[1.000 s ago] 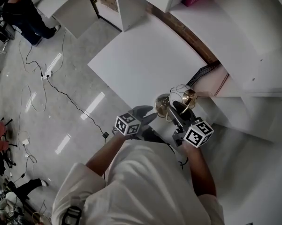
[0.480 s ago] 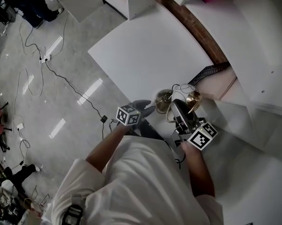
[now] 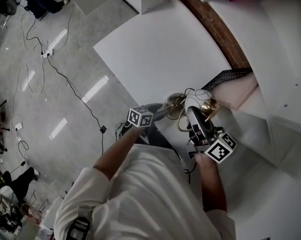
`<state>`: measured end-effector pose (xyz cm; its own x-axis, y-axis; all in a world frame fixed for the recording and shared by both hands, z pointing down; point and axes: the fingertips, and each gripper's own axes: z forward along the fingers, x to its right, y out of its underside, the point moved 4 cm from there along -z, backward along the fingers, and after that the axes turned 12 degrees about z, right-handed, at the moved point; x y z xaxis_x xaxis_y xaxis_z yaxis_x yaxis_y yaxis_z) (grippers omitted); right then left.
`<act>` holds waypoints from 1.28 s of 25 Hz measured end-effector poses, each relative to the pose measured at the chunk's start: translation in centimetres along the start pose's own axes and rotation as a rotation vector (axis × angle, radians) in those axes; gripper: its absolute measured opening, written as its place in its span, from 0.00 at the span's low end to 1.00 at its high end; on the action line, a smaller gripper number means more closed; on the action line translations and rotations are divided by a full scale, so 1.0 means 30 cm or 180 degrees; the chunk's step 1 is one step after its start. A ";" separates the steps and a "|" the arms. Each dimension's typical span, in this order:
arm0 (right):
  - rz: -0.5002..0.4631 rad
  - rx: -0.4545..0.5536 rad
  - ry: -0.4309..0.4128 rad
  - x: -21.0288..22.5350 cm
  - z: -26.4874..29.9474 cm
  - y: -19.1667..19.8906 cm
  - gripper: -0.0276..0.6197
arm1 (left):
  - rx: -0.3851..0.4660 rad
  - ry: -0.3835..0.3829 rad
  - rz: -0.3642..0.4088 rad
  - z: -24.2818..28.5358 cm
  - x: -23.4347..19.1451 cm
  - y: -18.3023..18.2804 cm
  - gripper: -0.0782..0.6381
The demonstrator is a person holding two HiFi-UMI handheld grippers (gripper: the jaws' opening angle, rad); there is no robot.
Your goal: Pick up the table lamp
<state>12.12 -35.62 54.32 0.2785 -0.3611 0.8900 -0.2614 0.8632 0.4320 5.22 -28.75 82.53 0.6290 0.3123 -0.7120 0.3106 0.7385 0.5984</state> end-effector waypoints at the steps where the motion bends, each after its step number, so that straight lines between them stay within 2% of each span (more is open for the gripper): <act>1: 0.0004 -0.0006 -0.0006 0.000 -0.001 0.000 0.05 | -0.0002 -0.0010 -0.0066 0.006 -0.009 0.009 0.45; 8: 0.0032 -0.0013 -0.0036 -0.006 0.005 -0.008 0.06 | -0.0037 -0.0010 -0.0474 0.041 -0.069 0.105 0.54; 19: 0.0084 -0.0060 -0.0220 -0.066 0.038 -0.012 0.06 | 0.0054 -0.0055 -0.0713 0.027 -0.112 0.157 0.55; 27: 0.0099 -0.0055 -0.0331 -0.142 0.062 -0.014 0.06 | 0.0161 0.0045 -0.0966 0.073 -0.141 0.154 0.57; 29: 0.0080 -0.0069 -0.0353 -0.172 0.067 -0.003 0.06 | 0.0276 0.0137 -0.1036 0.066 -0.138 0.135 0.57; 32: 0.0033 -0.0094 -0.0352 -0.207 0.070 0.006 0.06 | 0.0386 0.0341 -0.1123 0.056 -0.113 0.099 0.50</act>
<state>8.39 -33.96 49.18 0.1719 -0.3875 0.9057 -0.2358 0.8765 0.4198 5.21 -28.63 87.33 0.3924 0.1169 -0.9123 0.5807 0.7378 0.3443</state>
